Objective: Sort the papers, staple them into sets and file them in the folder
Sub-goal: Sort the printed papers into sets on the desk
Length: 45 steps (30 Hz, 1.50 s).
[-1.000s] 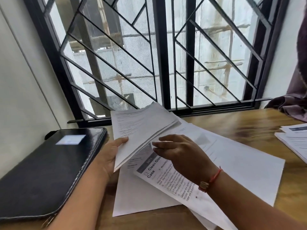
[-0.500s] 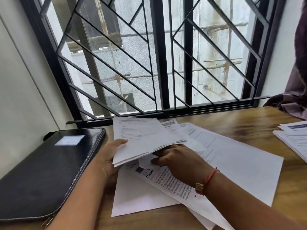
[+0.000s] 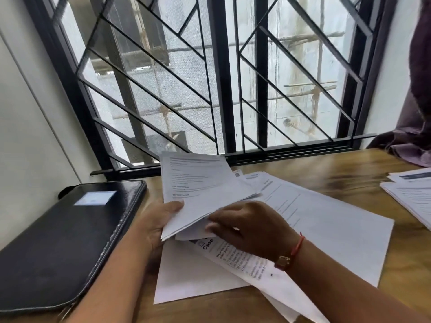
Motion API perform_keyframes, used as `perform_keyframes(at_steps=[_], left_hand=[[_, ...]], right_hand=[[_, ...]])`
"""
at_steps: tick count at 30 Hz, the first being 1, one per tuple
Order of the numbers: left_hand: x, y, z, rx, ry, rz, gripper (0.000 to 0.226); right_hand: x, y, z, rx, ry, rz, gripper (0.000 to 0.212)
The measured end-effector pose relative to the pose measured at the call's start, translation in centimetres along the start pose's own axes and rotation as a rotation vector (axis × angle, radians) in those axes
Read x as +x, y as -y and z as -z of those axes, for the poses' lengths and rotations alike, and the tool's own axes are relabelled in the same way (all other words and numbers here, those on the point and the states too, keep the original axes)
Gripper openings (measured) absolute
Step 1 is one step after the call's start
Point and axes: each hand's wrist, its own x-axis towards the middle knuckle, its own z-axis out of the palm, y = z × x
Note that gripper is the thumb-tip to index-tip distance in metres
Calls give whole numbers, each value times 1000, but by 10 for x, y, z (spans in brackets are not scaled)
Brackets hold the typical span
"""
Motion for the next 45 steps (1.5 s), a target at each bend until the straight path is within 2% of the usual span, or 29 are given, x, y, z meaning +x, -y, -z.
perform_keyframes(at_steps=[4,6,8,10,11,13,16,21,26,28,32,35,39,42,45], left_hand=[[-1,-3,-1,-49,0,-116,30],[-1,-3,-2,-92,16,-146,33],[-3,-3,-3,-121,33,-157,35],[-3,-4,-4,-128,49,-166,39],[-3,-4,-4,-134,54,-166,40],[-5,-4,-4,-148,62,-169,39],[-8,-5,-5,-171,110,-175,41],[-10,-3,-9,-153,186,-248,50],[-9,-5,-11,-205,156,-275,61],[-11,-6,-12,-236,185,-236,58],[-17,-5,-16,-201,236,-204,36],[-13,-4,-16,-216,195,-272,34],[-10,-6,-13,-178,187,-354,42],[-12,-4,-13,-109,206,-339,41],[-14,0,-14,-32,181,-309,39]], right_hand=[[-2,-9,8,-90,-377,-206,36],[-2,-21,9,-64,-438,-429,39],[-3,-36,7,10,-318,-719,55],[-6,-48,6,127,-96,-1000,72],[-7,-52,5,212,-17,-1089,77],[-9,-57,4,427,6,-1172,80],[-10,-58,6,652,-52,-1166,73],[-9,-56,4,610,-123,-1004,31],[-7,-51,6,717,-256,-915,18],[-7,-51,5,711,-316,-894,14],[-5,-49,7,752,-424,-833,14],[-4,-47,10,786,-392,-804,17],[-5,-51,6,591,-317,-727,25],[-8,-55,3,537,-264,-735,29],[-10,-60,0,391,-162,-748,24]])
